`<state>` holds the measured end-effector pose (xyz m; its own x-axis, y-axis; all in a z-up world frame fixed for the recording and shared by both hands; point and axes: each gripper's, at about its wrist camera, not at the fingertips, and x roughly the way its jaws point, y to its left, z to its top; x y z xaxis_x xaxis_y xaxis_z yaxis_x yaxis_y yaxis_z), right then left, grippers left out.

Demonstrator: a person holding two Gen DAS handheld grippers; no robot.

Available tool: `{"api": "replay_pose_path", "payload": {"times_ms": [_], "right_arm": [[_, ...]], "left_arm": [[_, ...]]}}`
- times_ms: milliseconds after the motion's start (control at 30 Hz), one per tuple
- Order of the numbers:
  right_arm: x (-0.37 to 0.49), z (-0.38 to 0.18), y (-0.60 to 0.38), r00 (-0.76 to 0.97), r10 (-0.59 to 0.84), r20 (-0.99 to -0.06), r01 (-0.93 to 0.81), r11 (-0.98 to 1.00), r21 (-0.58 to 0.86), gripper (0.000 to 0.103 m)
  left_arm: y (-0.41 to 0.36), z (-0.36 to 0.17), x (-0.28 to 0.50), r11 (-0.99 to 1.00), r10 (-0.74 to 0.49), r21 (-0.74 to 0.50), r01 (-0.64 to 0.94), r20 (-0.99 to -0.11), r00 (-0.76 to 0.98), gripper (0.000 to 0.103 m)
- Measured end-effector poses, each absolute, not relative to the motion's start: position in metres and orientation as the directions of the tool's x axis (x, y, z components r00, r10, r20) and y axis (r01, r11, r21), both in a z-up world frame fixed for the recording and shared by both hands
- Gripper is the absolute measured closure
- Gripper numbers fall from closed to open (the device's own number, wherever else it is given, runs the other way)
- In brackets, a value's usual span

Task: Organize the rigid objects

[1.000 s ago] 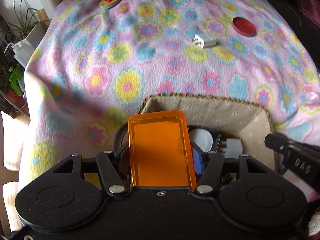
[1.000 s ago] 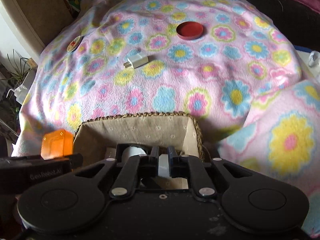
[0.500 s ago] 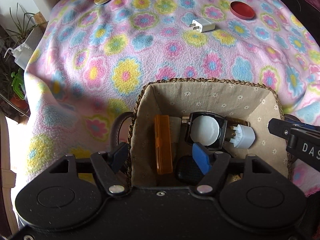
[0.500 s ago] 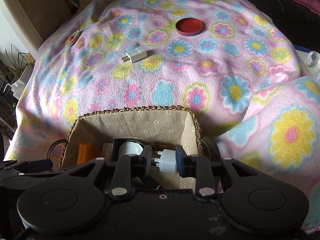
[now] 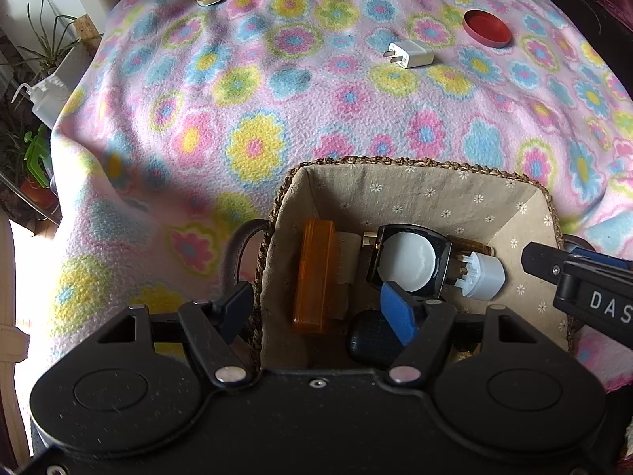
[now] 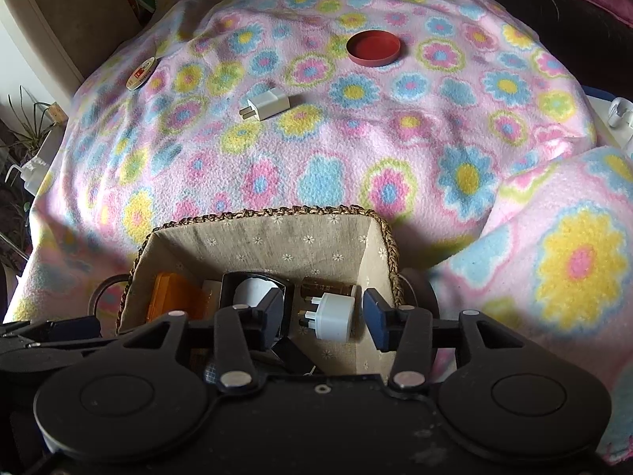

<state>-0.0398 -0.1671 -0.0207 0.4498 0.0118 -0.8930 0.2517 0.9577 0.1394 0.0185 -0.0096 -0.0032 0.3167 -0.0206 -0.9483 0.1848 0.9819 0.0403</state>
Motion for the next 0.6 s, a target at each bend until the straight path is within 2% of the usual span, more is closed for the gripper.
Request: {"api": "replay_pose_path", "payload": {"times_ms": [600], "right_arm": [[-0.0396, -0.0225, -0.1658, 0.447, 0.011, -0.894, 0.249, 0.959, 0.136, 0.054]], "left_arm": [[-0.0096, -0.0033, 0.0189, 0.982, -0.019, 0.041, 0.185, -0.949, 0.315, 0.036]]}}
